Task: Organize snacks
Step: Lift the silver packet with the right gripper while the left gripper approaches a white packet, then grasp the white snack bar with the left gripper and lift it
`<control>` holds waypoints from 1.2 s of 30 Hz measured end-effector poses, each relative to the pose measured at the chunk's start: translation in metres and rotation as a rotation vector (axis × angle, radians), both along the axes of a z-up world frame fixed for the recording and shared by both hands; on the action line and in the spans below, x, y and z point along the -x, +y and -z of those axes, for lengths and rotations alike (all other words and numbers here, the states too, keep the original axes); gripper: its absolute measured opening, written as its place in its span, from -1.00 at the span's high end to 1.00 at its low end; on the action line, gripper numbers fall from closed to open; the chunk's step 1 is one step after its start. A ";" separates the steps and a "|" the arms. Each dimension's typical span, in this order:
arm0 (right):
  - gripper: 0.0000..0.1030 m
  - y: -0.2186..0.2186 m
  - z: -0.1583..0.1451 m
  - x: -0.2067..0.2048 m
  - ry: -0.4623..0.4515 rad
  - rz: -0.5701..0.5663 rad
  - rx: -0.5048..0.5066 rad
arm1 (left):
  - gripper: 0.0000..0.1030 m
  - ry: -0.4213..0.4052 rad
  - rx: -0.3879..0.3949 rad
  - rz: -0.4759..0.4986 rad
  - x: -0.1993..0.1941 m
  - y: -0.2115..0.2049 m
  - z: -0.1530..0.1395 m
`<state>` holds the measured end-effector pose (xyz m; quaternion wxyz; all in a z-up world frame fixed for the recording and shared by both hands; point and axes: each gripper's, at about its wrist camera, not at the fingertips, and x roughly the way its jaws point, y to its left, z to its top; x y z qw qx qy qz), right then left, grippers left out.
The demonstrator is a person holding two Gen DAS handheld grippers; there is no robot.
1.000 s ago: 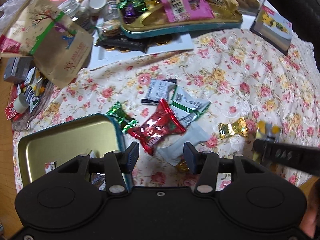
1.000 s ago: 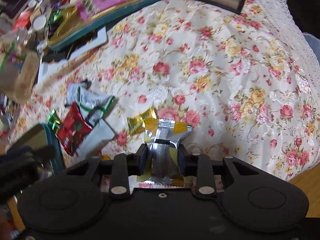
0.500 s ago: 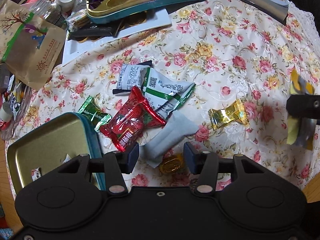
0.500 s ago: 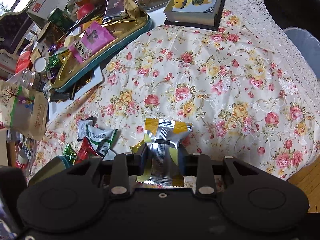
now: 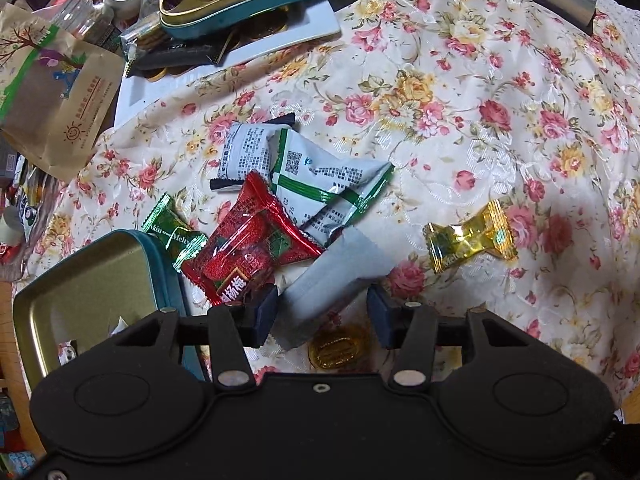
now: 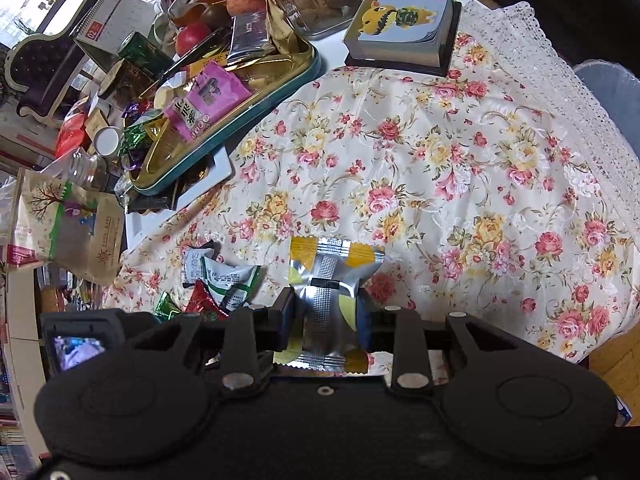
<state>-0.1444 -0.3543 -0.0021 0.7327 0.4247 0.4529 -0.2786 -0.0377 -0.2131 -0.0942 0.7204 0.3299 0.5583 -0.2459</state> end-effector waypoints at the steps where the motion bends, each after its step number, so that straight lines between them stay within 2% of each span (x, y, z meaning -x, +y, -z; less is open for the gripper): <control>1: 0.38 0.000 -0.001 0.001 -0.004 0.001 0.000 | -0.10 -0.004 0.000 -0.003 0.000 0.000 0.000; 13: 0.38 0.000 -0.004 0.003 -0.019 -0.003 -0.011 | -0.09 0.023 0.030 -0.061 -0.012 0.000 0.007; 19: 0.38 0.001 -0.007 0.004 -0.030 0.001 -0.008 | 0.07 0.098 0.109 -0.037 -0.007 0.000 0.003; 22: 0.38 -0.001 -0.008 0.005 -0.031 0.009 -0.011 | 0.07 0.152 0.142 0.001 -0.001 -0.004 0.001; 27: 0.38 0.000 -0.007 0.005 -0.032 0.011 -0.007 | 0.06 0.104 0.098 -0.025 0.001 -0.008 0.007; 36: 0.38 0.005 -0.013 0.004 -0.036 -0.014 0.062 | 0.06 0.120 0.117 -0.059 -0.002 -0.017 0.011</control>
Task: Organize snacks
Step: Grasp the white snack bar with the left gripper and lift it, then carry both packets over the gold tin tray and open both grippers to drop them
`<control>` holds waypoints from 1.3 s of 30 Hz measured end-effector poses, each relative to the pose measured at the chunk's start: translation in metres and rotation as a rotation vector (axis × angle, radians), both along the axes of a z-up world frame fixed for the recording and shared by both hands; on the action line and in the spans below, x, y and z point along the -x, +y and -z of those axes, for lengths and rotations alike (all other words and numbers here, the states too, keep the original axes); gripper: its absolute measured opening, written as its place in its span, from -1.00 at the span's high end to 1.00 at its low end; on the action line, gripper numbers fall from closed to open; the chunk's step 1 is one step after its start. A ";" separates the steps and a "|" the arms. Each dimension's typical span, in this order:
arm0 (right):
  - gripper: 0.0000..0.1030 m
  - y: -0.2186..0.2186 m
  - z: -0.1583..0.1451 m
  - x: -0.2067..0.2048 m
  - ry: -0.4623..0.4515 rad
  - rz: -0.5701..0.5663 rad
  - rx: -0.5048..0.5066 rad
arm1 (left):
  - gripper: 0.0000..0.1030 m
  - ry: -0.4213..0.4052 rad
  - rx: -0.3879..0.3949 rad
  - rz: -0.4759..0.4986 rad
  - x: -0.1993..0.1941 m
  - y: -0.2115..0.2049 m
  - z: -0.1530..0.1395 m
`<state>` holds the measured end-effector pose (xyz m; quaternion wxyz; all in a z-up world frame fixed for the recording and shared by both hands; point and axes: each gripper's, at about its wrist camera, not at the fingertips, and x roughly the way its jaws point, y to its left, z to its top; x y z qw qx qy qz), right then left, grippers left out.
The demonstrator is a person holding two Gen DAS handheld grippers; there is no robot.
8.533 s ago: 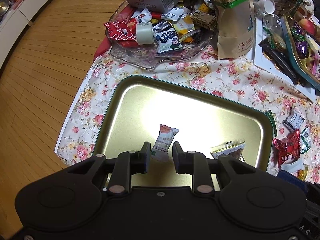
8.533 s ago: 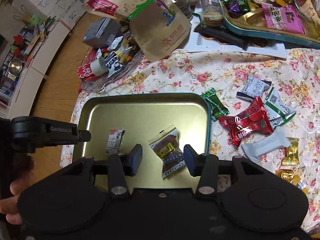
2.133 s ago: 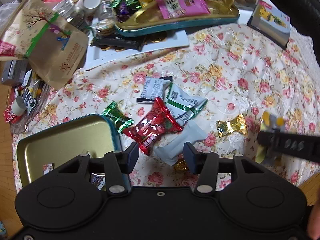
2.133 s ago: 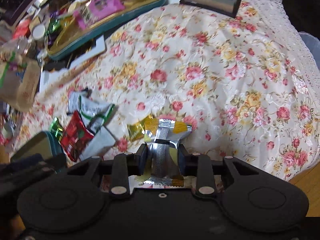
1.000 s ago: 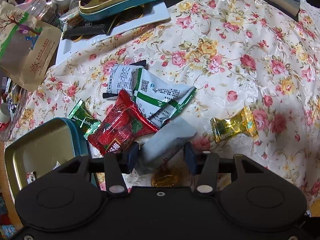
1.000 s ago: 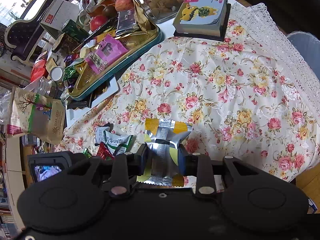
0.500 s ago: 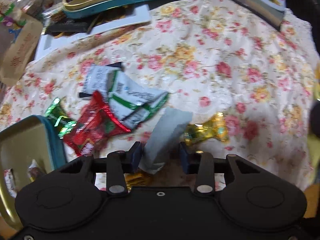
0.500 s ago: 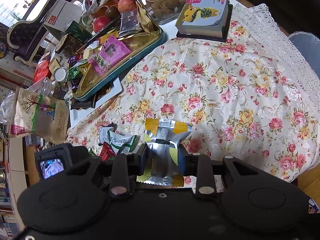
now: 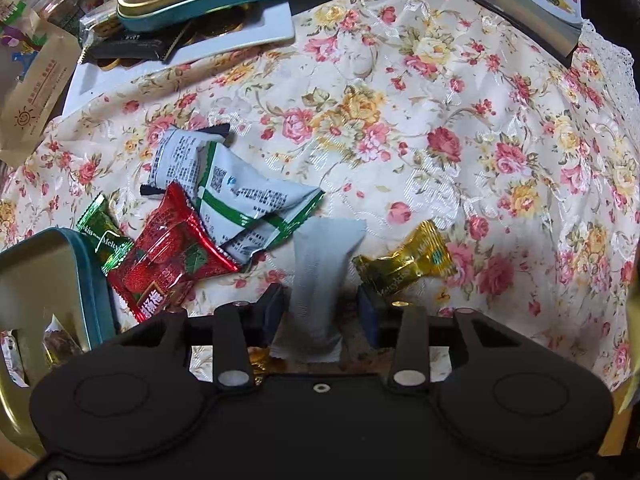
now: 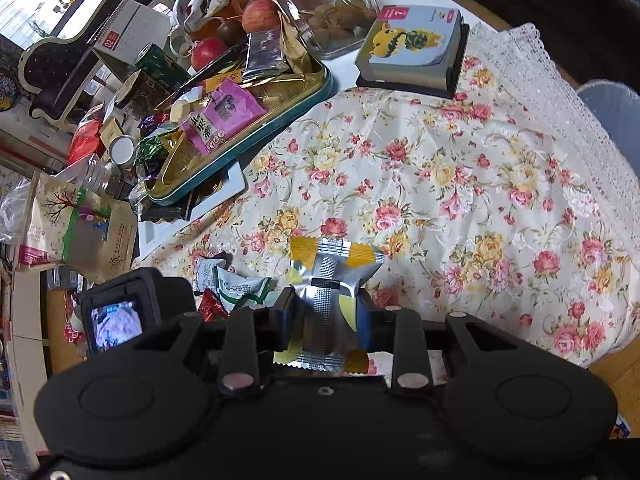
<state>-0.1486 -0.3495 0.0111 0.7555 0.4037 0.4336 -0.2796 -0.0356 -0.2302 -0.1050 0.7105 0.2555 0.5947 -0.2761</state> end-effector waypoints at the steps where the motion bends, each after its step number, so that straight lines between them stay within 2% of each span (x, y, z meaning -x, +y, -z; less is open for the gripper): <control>1: 0.38 0.000 -0.001 0.000 0.001 0.000 0.014 | 0.07 0.006 -0.001 0.002 0.001 -0.001 0.001; 3: 0.38 -0.001 -0.003 0.000 0.002 0.003 0.031 | 0.30 0.023 0.011 -0.002 0.005 -0.004 -0.001; 4: 0.38 -0.002 -0.004 0.001 0.000 0.007 0.037 | 0.49 0.042 0.023 -0.003 0.007 -0.005 -0.002; 9: 0.38 -0.005 -0.008 0.002 -0.016 0.026 0.046 | 0.50 0.042 0.020 -0.028 0.012 -0.006 -0.004; 15: 0.38 -0.003 -0.012 -0.003 -0.020 0.040 0.056 | 0.50 -0.004 0.080 -0.101 -0.001 0.018 -0.038; 22: 0.38 0.016 -0.010 -0.024 -0.002 -0.002 0.077 | 0.50 -0.117 0.108 -0.221 -0.035 0.061 -0.085; 30: 0.38 0.062 -0.006 -0.069 0.003 -0.129 0.089 | 0.49 -0.261 0.084 -0.433 -0.084 0.139 -0.123; 34: 0.38 0.100 -0.005 -0.095 -0.019 -0.243 0.101 | 0.49 -0.312 0.047 -0.523 -0.106 0.182 -0.129; 39: 0.38 0.159 -0.001 -0.122 -0.048 -0.436 0.127 | 0.49 -0.354 -0.023 -0.589 -0.120 0.228 -0.126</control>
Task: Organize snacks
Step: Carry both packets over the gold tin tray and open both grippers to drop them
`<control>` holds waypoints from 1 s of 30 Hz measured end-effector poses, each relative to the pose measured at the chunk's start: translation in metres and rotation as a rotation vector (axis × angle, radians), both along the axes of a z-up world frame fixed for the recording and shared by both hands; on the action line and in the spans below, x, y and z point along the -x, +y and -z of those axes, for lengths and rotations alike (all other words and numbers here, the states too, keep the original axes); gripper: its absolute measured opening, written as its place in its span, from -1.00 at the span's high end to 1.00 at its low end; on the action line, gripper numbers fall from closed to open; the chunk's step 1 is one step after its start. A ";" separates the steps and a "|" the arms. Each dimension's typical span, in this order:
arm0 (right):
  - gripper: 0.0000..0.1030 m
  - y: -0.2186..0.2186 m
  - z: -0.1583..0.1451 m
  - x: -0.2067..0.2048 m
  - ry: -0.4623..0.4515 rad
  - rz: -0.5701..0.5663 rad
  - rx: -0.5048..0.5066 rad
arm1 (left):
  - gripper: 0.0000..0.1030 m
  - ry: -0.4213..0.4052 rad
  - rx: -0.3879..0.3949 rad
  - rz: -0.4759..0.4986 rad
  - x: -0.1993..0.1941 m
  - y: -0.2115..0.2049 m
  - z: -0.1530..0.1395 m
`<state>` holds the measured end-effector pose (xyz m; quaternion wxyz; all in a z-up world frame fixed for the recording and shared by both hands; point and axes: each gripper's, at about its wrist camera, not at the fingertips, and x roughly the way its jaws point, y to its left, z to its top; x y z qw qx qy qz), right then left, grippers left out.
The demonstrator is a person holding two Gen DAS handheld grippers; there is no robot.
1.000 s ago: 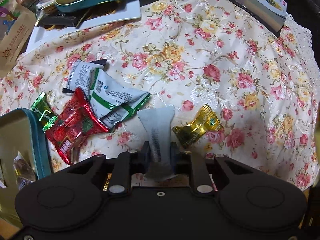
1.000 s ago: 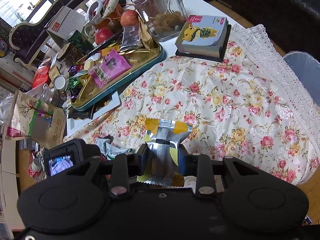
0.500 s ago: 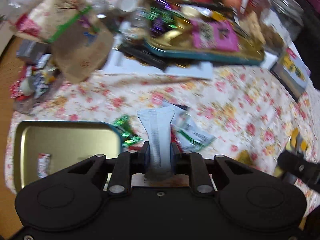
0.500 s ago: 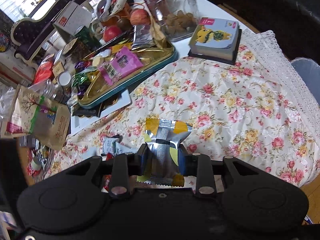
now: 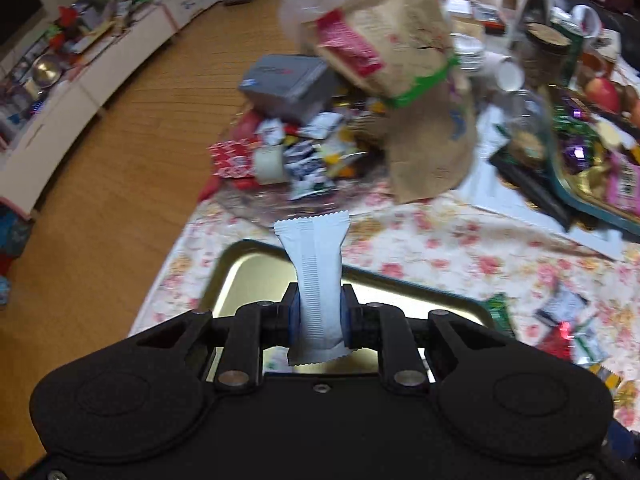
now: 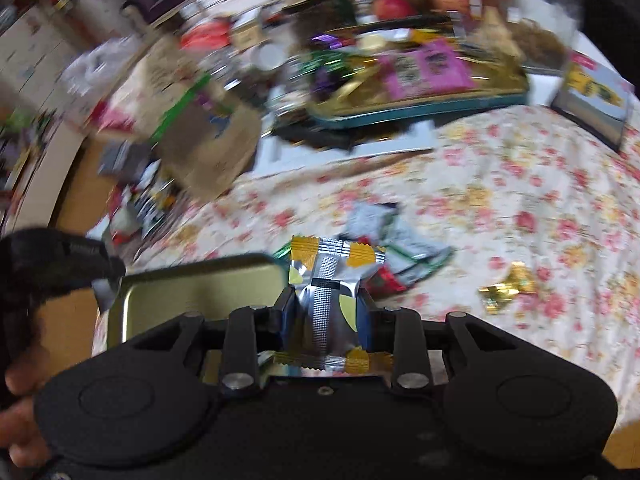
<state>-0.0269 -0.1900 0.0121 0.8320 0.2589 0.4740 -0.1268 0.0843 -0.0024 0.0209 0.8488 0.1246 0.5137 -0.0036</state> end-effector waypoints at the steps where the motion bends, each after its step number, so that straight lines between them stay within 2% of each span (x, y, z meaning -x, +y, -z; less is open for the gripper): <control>1: 0.38 0.012 0.002 -0.004 -0.001 -0.040 0.009 | 0.49 0.003 -0.006 -0.011 -0.002 0.008 0.002; 5: 0.38 0.058 0.009 -0.017 0.004 -0.179 0.026 | 0.49 0.033 -0.015 -0.054 -0.008 0.037 0.009; 11: 0.38 0.098 0.022 -0.026 0.008 -0.298 0.036 | 0.48 0.102 -0.022 -0.088 -0.013 0.060 0.018; 17: 0.38 0.108 0.028 -0.031 0.016 -0.320 0.047 | 0.41 0.167 0.016 -0.082 -0.014 0.066 0.024; 19: 0.37 0.108 0.028 -0.032 0.011 -0.322 0.057 | 0.31 0.158 0.012 -0.078 -0.013 0.065 0.023; 24: 0.36 0.109 0.028 -0.036 0.001 -0.329 0.059 | 0.31 0.122 -0.018 -0.072 -0.011 0.062 0.018; 30: 0.31 0.111 0.026 -0.035 -0.016 -0.350 0.071 | 0.31 0.116 -0.011 -0.072 -0.012 0.063 0.017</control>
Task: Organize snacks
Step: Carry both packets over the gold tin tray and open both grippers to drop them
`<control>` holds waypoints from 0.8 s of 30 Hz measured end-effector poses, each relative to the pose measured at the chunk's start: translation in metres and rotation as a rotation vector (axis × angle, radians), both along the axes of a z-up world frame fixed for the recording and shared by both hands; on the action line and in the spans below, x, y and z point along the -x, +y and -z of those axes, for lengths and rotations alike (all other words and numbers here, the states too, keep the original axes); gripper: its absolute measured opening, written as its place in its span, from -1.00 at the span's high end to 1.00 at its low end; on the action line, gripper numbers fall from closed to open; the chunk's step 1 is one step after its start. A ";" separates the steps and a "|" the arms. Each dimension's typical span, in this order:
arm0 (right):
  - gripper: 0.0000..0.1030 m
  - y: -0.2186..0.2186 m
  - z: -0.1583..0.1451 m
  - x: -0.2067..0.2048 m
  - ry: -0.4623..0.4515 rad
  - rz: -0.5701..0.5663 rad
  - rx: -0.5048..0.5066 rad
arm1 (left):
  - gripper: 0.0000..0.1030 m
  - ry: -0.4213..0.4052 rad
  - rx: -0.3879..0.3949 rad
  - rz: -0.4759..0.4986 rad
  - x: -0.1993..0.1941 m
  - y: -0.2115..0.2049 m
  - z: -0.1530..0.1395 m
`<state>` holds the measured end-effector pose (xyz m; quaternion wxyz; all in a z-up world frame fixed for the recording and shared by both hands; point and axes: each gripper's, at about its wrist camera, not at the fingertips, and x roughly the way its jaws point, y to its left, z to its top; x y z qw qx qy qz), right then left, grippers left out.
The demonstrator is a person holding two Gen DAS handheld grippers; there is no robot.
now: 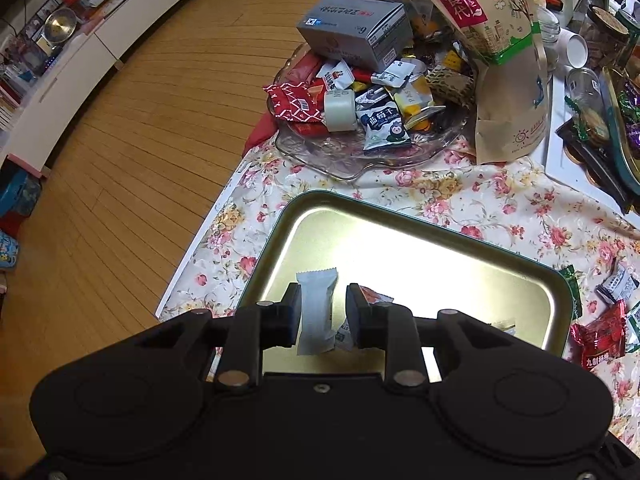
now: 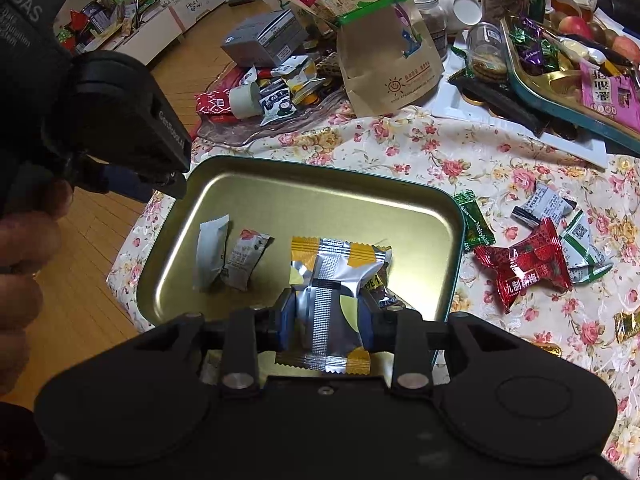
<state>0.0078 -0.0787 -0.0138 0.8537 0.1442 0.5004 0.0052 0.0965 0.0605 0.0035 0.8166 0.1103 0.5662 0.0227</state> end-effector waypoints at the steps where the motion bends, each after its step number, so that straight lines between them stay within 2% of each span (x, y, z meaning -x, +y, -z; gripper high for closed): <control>1: 0.31 0.000 0.000 0.000 -0.002 -0.001 0.004 | 0.31 -0.003 0.000 0.001 0.000 0.000 0.000; 17: 0.31 -0.013 -0.001 0.001 0.002 0.040 0.019 | 0.31 -0.098 -0.018 0.052 0.009 -0.014 -0.014; 24: 0.31 -0.025 0.000 0.006 0.007 0.070 0.028 | 0.31 -0.099 0.002 0.080 0.012 -0.023 -0.017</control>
